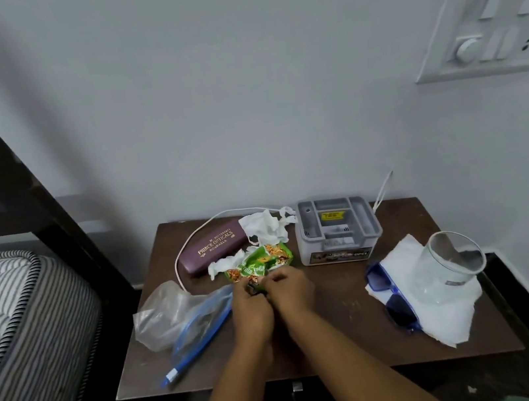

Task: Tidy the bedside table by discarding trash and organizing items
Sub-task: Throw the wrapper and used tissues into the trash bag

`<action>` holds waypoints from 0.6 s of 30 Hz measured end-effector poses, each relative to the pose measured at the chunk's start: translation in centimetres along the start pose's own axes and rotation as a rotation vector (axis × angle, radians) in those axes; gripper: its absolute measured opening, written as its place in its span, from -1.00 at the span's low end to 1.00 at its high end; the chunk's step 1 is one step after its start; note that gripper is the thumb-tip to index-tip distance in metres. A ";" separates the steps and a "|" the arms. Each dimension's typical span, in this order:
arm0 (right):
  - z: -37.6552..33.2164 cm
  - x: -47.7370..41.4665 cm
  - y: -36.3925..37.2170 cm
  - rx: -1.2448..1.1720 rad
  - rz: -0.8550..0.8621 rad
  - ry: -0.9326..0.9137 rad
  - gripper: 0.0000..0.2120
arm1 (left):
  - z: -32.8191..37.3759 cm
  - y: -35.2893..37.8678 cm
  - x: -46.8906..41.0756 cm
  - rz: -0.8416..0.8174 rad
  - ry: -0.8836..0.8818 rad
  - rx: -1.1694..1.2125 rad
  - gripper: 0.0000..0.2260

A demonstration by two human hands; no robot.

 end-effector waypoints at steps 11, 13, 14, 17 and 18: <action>3.9 7.4 -11.1 0.120 0.111 -0.463 -0.91 | 1.1 -0.2 8.1 -0.101 0.083 0.244 -0.79; 7.0 9.5 -13.8 0.132 0.128 -0.452 -0.93 | -0.5 1.7 10.0 -0.232 0.147 0.144 -0.81; 8.8 10.5 -15.1 0.140 0.150 -0.421 -0.93 | -1.8 3.0 11.2 -0.330 0.153 0.078 -0.79; 15.1 12.8 -19.2 0.172 0.204 -0.286 -0.89 | -6.9 7.2 15.0 -0.531 0.066 -0.067 -0.71; 17.4 13.6 -20.4 0.182 0.218 -0.219 -0.89 | -9.1 8.5 16.1 -0.561 0.014 -0.082 -0.69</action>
Point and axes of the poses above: each hand's wrist, its own x-axis away from the middle knuckle, its own y-axis out of the palm, z = x × y, the point moved 4 cm from there along -x, towards the middle knuckle, and after that the axes turned 15 degrees about x, right-handed, at the moved point
